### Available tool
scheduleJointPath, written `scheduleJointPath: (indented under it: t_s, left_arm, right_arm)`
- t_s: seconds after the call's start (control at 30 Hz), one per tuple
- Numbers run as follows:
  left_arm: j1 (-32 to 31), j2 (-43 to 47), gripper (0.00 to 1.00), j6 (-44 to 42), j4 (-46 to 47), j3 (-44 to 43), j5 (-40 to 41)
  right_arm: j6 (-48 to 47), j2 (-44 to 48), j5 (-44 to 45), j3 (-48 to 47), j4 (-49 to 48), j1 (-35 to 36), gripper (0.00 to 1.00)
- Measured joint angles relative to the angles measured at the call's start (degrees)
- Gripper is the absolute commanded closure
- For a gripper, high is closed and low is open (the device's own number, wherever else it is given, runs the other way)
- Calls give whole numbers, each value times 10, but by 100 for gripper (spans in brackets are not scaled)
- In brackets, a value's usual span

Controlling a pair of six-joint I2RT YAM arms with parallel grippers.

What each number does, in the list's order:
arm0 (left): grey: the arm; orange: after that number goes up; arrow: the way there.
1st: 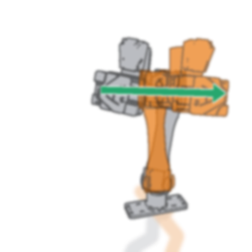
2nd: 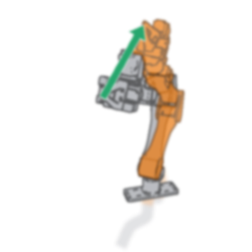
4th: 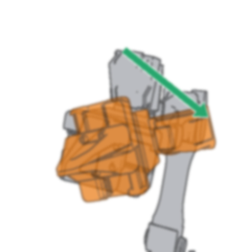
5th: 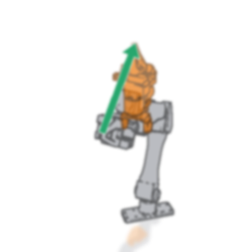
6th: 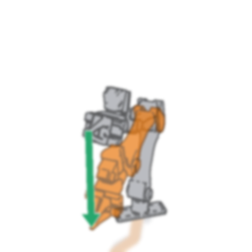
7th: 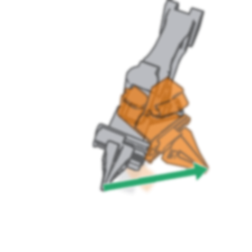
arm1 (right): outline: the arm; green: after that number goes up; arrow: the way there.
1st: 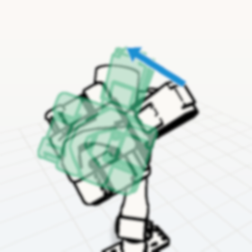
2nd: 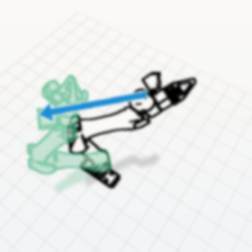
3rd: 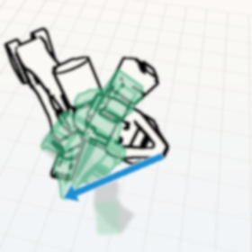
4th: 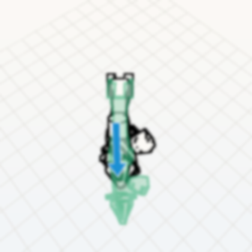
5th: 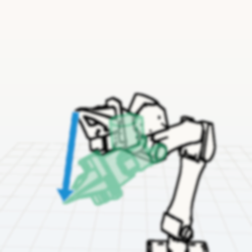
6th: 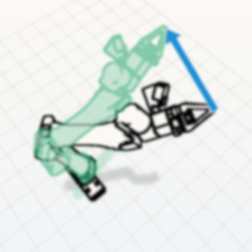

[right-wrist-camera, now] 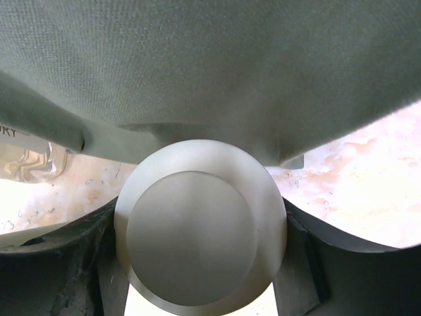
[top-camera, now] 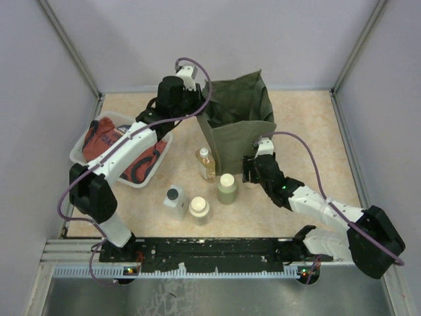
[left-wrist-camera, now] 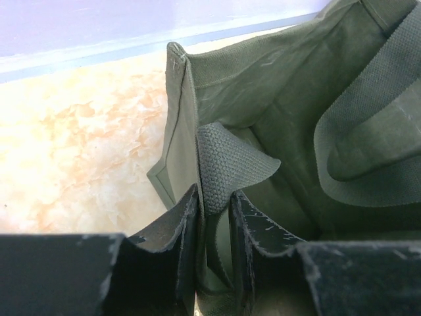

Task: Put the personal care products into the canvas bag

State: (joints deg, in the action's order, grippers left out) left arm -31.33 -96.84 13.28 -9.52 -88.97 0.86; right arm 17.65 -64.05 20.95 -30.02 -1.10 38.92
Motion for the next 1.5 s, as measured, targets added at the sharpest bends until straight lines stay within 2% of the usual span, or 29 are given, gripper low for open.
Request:
scheduleJointPath:
  t_s: [0.07,0.23,0.4,0.57,0.87,1.07,1.23,1.5]
  left_arm:
    - [0,5,72,0,0,6,1]
    - [0,13,74,0,0,15,2]
    - [2,13,74,0,1,17,2]
    - [3,14,74,0,4,19,2]
    - [3,14,79,0,12,25,-4]
    - [3,20,84,0,15,32,-12]
    - [4,28,88,-1,16,42,-18]
    - [6,33,89,-1,16,49,-28]
  right_arm:
    - [-1,0,5,2,-4,2,100]
    - [-1,2,13,-7,19,4,100]
    - [-14,33,10,-52,151,3,100]
    - [-23,83,-21,-162,280,3,100]
    - [-62,98,-96,-347,299,3,100]
    - [-101,10,-125,-452,270,3,100]
    - [-115,-100,-182,-539,254,-35,100]
    - [-137,-227,-212,-686,278,-61,100]
